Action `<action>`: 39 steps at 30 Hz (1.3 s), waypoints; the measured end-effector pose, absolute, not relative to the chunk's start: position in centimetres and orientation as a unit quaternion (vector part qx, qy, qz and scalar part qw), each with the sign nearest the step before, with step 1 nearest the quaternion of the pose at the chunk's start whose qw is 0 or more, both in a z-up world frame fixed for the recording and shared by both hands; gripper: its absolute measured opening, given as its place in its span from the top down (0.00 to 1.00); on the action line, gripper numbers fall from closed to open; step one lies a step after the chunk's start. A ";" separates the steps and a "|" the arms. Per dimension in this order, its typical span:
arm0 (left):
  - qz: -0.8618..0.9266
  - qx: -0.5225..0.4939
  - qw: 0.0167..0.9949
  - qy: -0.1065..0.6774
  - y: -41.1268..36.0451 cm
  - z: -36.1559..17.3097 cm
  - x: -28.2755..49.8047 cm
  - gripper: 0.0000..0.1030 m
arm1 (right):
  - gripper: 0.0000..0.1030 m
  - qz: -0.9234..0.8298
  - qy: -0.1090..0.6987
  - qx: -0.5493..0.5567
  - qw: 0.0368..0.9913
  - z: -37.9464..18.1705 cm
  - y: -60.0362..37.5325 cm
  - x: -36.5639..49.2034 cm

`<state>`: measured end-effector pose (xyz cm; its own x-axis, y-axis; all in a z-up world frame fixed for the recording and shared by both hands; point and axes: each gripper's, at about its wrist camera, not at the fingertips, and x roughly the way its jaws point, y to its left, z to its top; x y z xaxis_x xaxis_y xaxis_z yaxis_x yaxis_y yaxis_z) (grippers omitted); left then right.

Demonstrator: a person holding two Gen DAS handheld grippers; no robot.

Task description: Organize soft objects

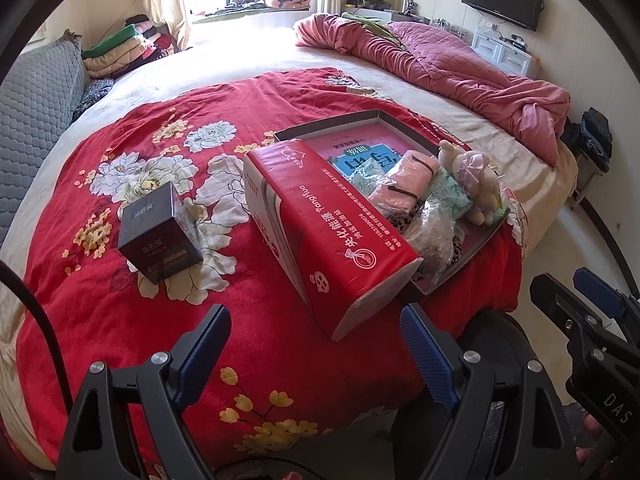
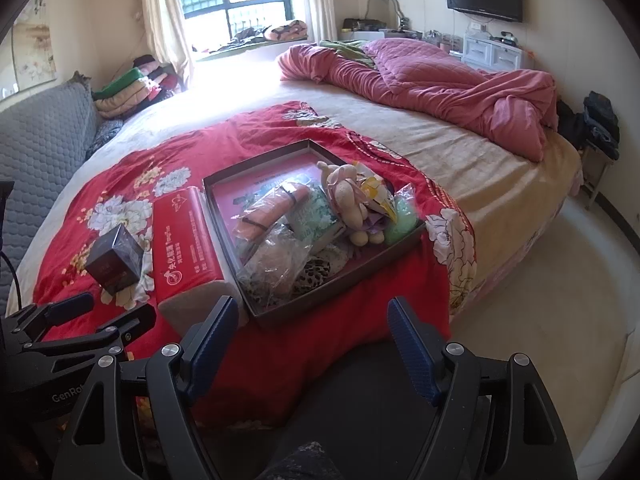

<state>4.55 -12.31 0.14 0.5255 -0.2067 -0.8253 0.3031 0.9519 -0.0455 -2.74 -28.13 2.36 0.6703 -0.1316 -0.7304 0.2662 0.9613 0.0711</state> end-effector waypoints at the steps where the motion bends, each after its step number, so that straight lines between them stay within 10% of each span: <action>1: -0.145 0.051 0.872 0.465 -12.3 0.1 4.5 0.16 | 0.24 -0.109 0.392 0.086 0.909 2.3 -28.1 -2.8; 39: -0.137 0.058 0.873 0.464 -12.2 0.2 4.4 0.16 | 0.24 -0.116 0.395 0.090 0.907 2.2 -28.5 -2.5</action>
<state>4.41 -12.15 0.18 0.5327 -0.1851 -0.8258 0.2925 0.9559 -0.0255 -2.50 -28.47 2.16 0.6618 -0.1389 -0.7367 0.2803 0.9573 0.0713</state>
